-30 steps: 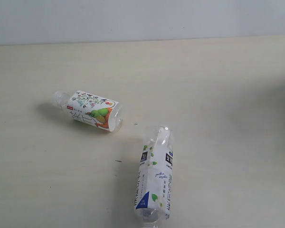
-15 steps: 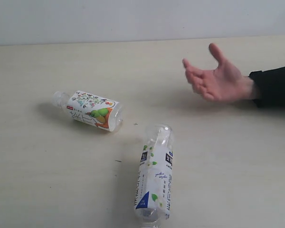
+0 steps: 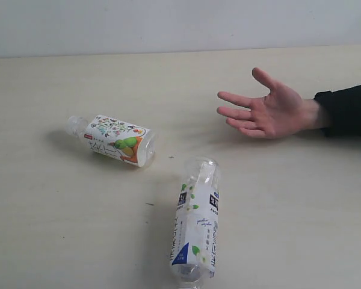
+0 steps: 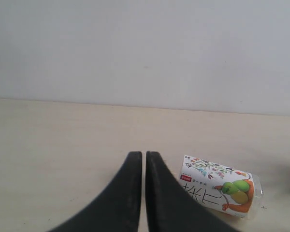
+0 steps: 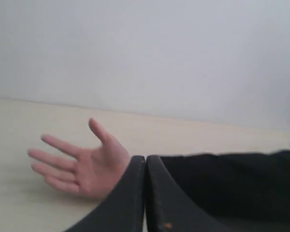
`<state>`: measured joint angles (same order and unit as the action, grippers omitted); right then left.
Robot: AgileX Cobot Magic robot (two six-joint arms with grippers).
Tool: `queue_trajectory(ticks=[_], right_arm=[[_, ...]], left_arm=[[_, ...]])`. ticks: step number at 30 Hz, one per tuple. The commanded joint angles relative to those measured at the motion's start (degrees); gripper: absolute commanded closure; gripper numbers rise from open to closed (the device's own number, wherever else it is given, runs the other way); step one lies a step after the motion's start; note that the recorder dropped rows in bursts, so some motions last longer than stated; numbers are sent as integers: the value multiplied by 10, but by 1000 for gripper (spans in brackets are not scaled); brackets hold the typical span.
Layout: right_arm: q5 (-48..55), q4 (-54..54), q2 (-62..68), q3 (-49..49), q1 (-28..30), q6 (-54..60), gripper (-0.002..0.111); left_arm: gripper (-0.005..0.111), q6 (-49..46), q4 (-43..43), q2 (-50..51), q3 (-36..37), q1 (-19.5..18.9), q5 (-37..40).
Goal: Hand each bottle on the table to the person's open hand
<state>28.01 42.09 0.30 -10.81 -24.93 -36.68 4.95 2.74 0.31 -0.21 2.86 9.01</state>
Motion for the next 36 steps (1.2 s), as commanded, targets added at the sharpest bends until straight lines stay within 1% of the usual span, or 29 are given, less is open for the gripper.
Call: queue_trajectory(ticks=[1, 2, 4, 5, 6, 7, 8, 9, 10, 11, 12, 13, 15, 17, 19, 21, 23, 25, 29, 32, 33, 34, 35, 36], right_arm=[[-169, -22, -3, -35, -1, 5, 108], [-224, -27, -3, -42, -1, 5, 108], [-287, -50, -3, -44, -1, 4, 108], [-320, -101, -3, -44, -1, -30, 108], [-313, -137, -3, -44, -1, -52, 108], [-255, -181, 29, -44, -1, -76, 108], [-224, -197, 47, -44, -1, -72, 108], [-188, -229, 98, -44, -1, -47, 108], [-184, -248, 124, -44, -1, -13, 108], [-174, -303, 173, -44, -1, 65, 108], [-164, -336, 201, -44, -1, 109, 108], [-152, -413, 261, -44, -1, 174, 108], [-137, -520, 347, -55, -1, 275, 108], [-71, -595, 428, -99, -1, 367, 108], [38, -642, 501, -161, -1, 420, 108], [135, -656, 553, -214, -1, 428, 108], [195, -665, 583, -246, -8, 428, 108], [217, -665, 592, -263, -27, 424, 108], [213, -651, 597, -291, -79, 371, 108], [220, -587, 601, -308, -123, 292, 108], [237, -538, 611, -316, -157, 225, 108], [247, -510, 618, -323, -173, 193, 108], [258, -459, 636, -333, -202, 137, 108], [260, -436, 647, -338, -217, 109, 108]], left_arm=[[101, -3, 3, -3, 2, 1, -3], [101, -3, 3, -3, 2, 1, -3], [101, -3, 3, -3, 2, 1, -3], [101, -3, 3, -3, 2, 1, -3], [101, -3, 3, -3, 2, 1, -3], [101, -3, 3, -3, 2, 1, -3], [101, -3, 3, -3, 2, 1, -3], [101, -3, 3, -3, 2, 1, -3], [101, -3, 3, -3, 2, 1, -3], [101, -3, 3, -3, 2, 1, -3], [101, -3, 3, -3, 2, 1, -3], [101, -3, 3, -3, 2, 1, -3], [101, -3, 3, -3, 2, 1, -3], [101, -3, 3, -3, 2, 1, -3], [101, -3, 3, -3, 2, 1, -3], [101, -3, 3, -3, 2, 1, -3], [101, -3, 3, -3, 2, 1, -3], [101, -3, 3, -3, 2, 1, -3], [101, -3, 3, -3, 2, 1, -3], [101, -3, 3, -3, 2, 1, -3], [101, -3, 3, -3, 2, 1, -3], [101, -3, 3, -3, 2, 1, -3], [101, -3, 3, -3, 2, 1, -3], [101, -3, 3, -3, 2, 1, -3]])
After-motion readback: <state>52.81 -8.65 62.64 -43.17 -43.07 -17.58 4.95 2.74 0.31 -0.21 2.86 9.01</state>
